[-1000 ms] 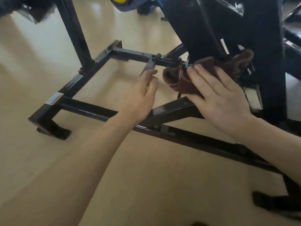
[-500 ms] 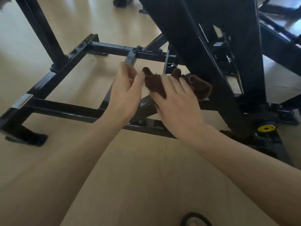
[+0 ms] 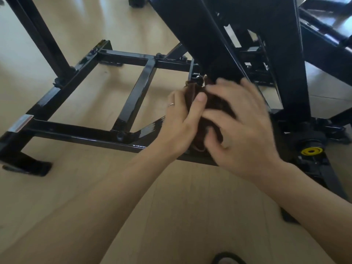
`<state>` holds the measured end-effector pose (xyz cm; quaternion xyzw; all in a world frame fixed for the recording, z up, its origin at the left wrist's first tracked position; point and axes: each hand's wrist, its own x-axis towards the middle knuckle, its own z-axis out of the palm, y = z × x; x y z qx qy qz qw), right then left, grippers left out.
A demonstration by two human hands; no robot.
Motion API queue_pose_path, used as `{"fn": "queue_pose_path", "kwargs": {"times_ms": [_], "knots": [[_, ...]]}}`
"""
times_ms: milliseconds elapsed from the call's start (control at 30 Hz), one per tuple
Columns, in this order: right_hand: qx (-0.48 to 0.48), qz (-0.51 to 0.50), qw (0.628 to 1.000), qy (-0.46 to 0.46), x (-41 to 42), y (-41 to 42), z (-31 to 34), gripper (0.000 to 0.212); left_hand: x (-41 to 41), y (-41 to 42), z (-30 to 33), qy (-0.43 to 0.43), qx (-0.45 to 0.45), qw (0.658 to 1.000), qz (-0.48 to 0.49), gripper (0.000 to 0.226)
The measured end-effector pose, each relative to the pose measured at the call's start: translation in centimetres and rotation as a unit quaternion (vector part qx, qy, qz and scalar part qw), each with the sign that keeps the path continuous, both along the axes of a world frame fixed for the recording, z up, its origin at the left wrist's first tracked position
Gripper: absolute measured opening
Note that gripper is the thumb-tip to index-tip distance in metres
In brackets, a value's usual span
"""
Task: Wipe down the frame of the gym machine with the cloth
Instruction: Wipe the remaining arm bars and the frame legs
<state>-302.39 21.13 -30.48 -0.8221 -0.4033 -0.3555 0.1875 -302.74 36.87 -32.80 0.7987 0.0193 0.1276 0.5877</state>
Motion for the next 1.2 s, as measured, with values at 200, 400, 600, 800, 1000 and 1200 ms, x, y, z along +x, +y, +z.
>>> {"fn": "queue_pose_path", "kwargs": {"times_ms": [200,400,600,800,1000,1200], "knots": [[0.285,-0.122,0.924,0.223,4.1,0.4,1.3,0.035,1.5,-1.9,1.3,-0.074,0.2,0.977,0.027,0.043],[0.319,-0.225,0.911,0.129,5.1,2.3,-0.7,0.051,2.8,-0.5,0.2,-0.119,0.219,0.969,0.007,0.038],[0.324,-0.221,0.915,0.094,5.2,2.3,-1.0,0.047,3.8,2.3,-0.8,0.031,0.054,0.998,0.008,0.03],[0.318,-0.233,0.917,0.059,5.3,2.3,-1.2,0.042,3.3,4.4,-1.8,0.139,0.045,0.988,0.047,0.028],[0.337,-0.225,0.913,0.042,5.4,2.6,-1.3,0.044,4.6,-1.0,2.7,-0.002,0.091,0.996,0.009,0.031],[0.315,-0.195,0.925,0.083,5.2,2.1,-1.3,0.044,4.1,1.0,1.3,0.037,0.033,0.998,-0.033,0.032]]}}
